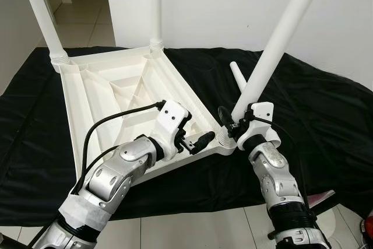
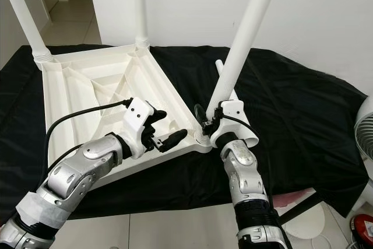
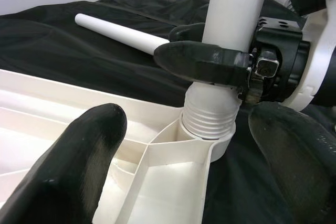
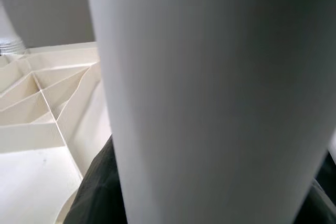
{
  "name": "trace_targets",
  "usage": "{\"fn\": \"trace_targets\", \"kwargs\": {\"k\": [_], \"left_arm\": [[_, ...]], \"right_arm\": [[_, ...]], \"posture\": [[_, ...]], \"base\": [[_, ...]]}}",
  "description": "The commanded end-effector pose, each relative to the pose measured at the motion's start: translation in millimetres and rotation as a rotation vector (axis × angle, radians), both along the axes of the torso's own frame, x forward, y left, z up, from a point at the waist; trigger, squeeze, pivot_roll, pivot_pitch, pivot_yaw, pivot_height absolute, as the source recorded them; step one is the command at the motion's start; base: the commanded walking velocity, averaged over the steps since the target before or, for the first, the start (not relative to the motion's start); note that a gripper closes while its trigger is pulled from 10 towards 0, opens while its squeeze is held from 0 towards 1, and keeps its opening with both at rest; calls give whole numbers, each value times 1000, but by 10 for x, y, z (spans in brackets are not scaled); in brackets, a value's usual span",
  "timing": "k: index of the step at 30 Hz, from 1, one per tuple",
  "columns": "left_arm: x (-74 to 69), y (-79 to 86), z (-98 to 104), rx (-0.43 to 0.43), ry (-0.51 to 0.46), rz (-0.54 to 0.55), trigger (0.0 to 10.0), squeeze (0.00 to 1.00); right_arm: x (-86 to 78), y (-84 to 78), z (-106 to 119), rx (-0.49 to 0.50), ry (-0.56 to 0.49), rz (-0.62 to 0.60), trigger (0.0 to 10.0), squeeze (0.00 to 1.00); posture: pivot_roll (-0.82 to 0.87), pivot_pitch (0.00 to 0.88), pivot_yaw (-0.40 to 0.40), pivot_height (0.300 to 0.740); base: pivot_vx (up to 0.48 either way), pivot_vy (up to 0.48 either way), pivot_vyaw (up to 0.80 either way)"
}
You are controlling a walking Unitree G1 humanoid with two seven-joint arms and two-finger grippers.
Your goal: Building children table
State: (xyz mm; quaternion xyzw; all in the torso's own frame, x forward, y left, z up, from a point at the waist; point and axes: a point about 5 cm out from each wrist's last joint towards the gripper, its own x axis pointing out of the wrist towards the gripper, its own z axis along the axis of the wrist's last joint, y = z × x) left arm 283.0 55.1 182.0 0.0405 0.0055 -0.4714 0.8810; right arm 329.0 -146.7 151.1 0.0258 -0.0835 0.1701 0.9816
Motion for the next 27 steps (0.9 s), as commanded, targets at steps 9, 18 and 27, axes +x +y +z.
{"fn": "trace_targets", "kwargs": {"k": [9, 18, 27], "left_arm": [[-80, 7, 4, 2, 36, -75, 10000, 0], [-95, 13, 34, -2, 36, -78, 10000, 0], [-104, 25, 61, -7, 36, -68, 10000, 0]], "right_arm": [[-75, 3, -289, -197, 65, 177, 10000, 0], [-99, 40, -377, -195, 83, 258, 10000, 0], [-179, 99, -451, -75, 100, 283, 10000, 0]], "posture": [[37, 59, -56, 740], [41, 64, -57, 740], [46, 71, -63, 740]], "base": [[0, 0, 0], [0, 0, 0], [0, 0, 0]]}}
